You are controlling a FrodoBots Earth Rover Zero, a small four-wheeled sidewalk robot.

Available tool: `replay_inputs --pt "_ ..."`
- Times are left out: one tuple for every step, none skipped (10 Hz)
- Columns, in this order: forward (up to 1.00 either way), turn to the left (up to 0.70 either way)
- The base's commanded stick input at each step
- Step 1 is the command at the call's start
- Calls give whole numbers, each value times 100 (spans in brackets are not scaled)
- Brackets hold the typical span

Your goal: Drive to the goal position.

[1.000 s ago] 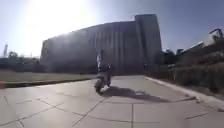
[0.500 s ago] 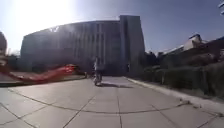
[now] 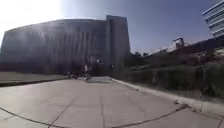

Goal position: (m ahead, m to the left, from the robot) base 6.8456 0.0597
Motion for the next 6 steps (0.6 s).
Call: replay_inputs --pt "86 -14" --pt "87 -11" --pt "91 -8" --pt "94 -5" --pt "98 -2" --pt "100 1"
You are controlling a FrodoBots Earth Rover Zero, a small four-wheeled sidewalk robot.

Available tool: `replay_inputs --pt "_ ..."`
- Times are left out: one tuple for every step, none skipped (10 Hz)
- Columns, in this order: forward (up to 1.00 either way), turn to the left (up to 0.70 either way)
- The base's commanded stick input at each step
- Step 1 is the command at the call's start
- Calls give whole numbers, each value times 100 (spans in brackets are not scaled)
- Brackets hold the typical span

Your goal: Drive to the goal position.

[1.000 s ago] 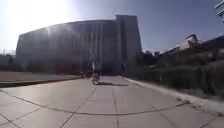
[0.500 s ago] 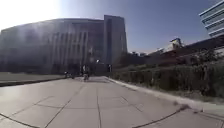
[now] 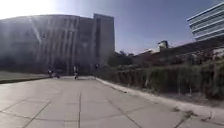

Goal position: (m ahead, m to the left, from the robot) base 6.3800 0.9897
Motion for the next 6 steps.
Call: replay_inputs --pt "100 3" --pt "100 7" --pt "100 16" --pt "100 24" --pt "100 21" --pt "100 17"
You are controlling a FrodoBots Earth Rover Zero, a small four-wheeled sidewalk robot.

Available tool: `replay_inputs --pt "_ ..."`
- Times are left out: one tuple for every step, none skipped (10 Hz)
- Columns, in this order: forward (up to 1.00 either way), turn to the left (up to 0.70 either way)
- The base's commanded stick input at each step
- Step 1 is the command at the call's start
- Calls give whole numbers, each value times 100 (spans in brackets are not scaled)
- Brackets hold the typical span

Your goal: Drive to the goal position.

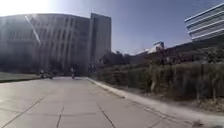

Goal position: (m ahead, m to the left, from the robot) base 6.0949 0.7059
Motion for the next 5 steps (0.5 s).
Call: replay_inputs --pt "100 14" --pt "99 10" --pt "99 6" --pt "99 4" --pt "98 11"
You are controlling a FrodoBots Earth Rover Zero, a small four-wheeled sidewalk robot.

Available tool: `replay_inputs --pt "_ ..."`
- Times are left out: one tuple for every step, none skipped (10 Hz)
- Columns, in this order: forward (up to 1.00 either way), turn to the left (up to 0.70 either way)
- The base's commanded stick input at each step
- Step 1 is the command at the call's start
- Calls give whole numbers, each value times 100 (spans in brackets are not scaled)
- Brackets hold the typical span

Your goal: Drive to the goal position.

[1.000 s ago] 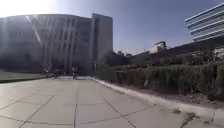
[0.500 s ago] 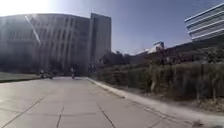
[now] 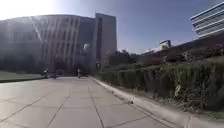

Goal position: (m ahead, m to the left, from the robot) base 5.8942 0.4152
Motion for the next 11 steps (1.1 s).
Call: replay_inputs --pt "97 18" --pt "96 26" --pt "96 33" --pt "92 34" --pt "83 19" --pt "67 14" --pt "49 12" --pt "30 11" --pt "12 9" --pt "5 15" --pt "3 25"
